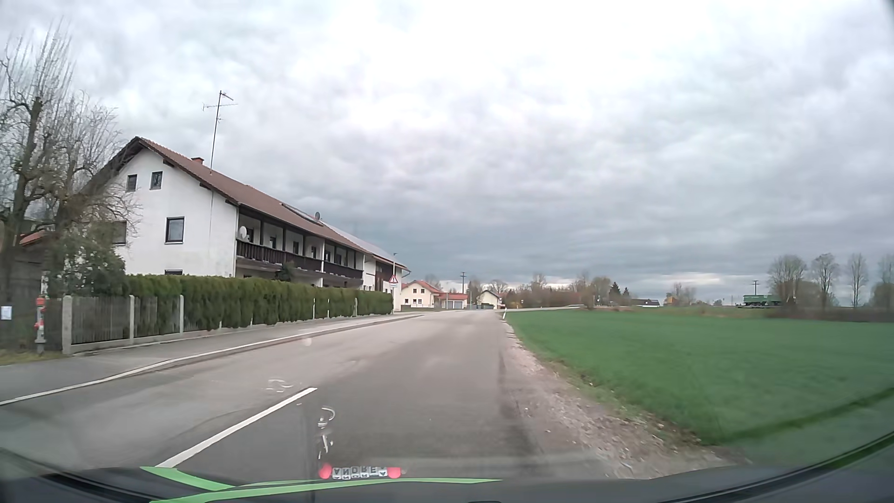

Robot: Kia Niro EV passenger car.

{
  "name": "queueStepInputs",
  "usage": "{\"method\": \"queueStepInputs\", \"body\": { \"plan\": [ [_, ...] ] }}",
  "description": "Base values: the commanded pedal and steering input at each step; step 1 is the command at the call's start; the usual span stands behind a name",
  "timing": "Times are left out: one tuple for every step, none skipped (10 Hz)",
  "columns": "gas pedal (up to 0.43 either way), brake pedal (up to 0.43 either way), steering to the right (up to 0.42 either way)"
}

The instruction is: Follow the waypoints while adhering to traffic rules and regulations

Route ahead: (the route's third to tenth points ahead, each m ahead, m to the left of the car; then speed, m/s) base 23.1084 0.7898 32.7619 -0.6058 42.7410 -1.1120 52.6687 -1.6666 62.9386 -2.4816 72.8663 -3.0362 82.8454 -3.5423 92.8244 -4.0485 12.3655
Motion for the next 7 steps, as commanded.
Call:
{"method": "queueStepInputs", "body": {
  "plan": [
    [0.169,0.000,0.008],
    [0.169,0.000,0.008],
    [0.169,0.000,0.009],
    [0.169,0.000,0.011],
    [0.169,0.000,0.011],
    [0.169,0.000,0.013],
    [0.169,0.000,0.014]
  ]
}}
